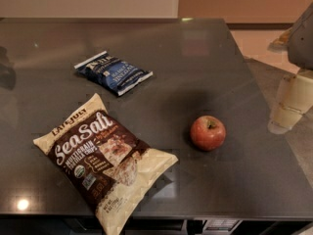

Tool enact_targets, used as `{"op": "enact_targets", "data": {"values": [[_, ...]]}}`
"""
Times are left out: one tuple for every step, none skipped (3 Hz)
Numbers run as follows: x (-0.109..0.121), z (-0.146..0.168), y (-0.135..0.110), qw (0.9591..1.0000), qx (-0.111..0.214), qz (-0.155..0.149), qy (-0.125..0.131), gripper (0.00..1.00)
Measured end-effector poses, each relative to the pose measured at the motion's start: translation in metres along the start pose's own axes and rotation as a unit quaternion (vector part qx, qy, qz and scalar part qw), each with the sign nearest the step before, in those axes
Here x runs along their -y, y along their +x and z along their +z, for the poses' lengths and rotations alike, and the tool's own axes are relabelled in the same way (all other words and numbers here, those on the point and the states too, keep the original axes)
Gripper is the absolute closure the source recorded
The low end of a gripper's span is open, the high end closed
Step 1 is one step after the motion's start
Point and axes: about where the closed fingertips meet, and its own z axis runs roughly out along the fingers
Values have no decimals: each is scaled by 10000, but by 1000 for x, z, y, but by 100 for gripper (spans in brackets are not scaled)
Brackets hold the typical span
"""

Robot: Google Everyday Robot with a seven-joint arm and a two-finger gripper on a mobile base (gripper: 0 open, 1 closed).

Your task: Move apple near blue chip bag

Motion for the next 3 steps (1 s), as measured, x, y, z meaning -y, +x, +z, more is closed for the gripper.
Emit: {"op": "enact_targets", "data": {"values": [[0,0,0,10000,0,0,1,0],[-2,10,-9,9995,188,-169,-173,0],[-11,32,-24,9970,504,-366,-462,0]]}}
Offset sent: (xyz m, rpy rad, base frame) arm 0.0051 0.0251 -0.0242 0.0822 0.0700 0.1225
